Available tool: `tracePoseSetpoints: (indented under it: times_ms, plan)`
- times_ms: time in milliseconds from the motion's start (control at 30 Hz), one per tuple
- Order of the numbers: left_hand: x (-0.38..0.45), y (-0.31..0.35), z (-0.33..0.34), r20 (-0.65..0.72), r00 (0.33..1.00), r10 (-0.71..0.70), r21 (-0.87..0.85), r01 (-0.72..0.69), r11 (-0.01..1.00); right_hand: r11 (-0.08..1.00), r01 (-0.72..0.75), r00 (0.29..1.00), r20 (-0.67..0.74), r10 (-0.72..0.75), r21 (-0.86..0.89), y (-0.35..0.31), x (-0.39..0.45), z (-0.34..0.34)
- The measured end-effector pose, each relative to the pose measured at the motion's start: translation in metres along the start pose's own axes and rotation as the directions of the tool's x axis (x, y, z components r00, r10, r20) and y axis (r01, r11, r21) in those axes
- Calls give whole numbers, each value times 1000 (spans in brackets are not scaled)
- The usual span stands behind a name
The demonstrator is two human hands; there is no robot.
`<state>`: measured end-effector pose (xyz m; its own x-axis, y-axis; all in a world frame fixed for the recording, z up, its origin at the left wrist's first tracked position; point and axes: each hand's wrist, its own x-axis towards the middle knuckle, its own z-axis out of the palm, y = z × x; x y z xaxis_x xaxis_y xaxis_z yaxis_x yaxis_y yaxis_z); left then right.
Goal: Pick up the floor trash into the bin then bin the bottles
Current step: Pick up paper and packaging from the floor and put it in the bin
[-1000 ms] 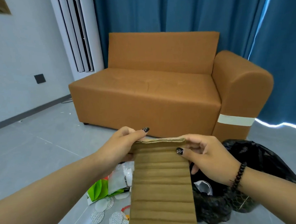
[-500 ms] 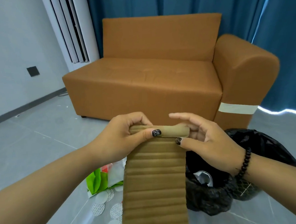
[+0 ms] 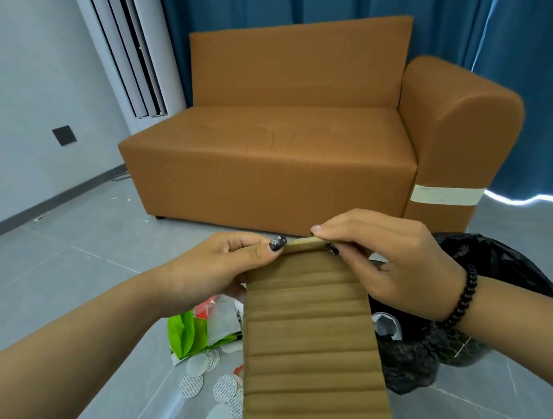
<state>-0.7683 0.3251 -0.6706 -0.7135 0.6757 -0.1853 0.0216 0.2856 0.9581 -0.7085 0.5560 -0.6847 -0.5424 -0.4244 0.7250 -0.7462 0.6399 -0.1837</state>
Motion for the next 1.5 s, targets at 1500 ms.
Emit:
tracePoseSetpoints:
  times_ms: [1500]
  plan:
    - [4,-4,4,-290,934,210,99,-189,977,827,-545,801,375,467,136,13,-10,-3]
